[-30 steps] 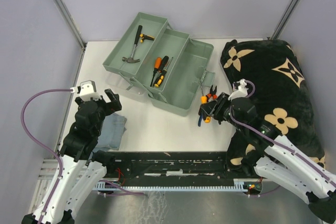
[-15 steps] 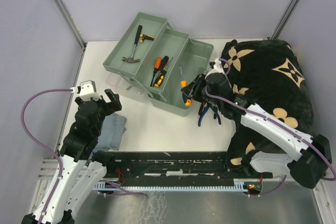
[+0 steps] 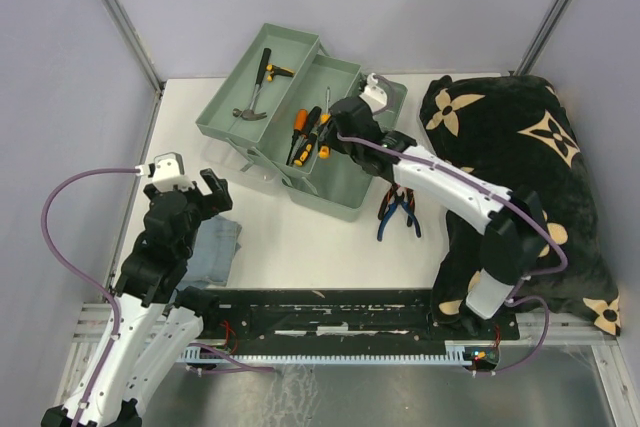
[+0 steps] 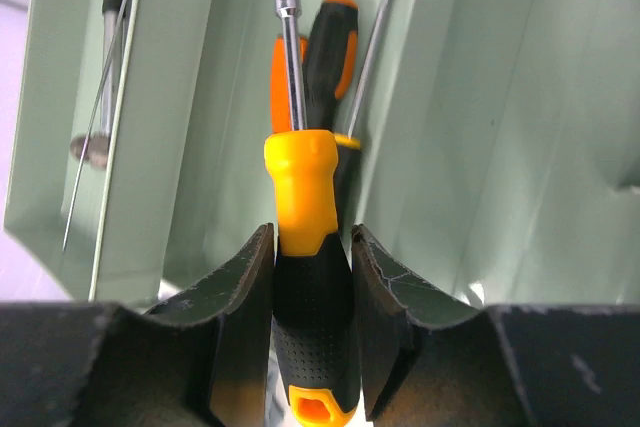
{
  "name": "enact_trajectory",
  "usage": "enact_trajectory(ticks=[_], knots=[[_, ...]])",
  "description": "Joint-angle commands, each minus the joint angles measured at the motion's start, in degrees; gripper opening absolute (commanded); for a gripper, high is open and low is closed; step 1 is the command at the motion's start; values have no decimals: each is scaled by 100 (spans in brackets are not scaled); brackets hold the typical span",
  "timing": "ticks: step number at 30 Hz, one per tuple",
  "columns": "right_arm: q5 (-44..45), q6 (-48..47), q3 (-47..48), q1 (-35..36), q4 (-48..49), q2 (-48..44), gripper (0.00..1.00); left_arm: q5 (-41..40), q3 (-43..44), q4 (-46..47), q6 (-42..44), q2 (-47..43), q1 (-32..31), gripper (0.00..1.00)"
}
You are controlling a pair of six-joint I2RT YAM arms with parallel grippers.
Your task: Pack the tool kit
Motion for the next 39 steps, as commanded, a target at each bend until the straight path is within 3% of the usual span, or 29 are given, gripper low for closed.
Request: enact_trajectory(ticks=[1,5,9,13,19,26,30,39], knots=[[570,51,1112,30,-99,685,3,31,-37,290,-104,35,35,97],[764,-10,1920,29,-488,1303,6,45,-38,303,-102,32,37,97],[1402,162,2128,29,-606,1545,8,74,-39,316,-93,45,45,97],[1506,157,2620,25,-921,1962,14,103,-39,327,-93,41,54,97],[1159,35,3309,7,-1316,2352,49,107,-45,323,-93,41,54,97],[1428,-86,2516,-5,-1064,1581,63,120,-43,320,-93,53,56,97],[961,-398,1690,-6,-234,899,63,114,-48,318,-85,55,59,97],[-34,-728,-299,-19,533,-656,62,146,-39,315,-90,35,63,97]])
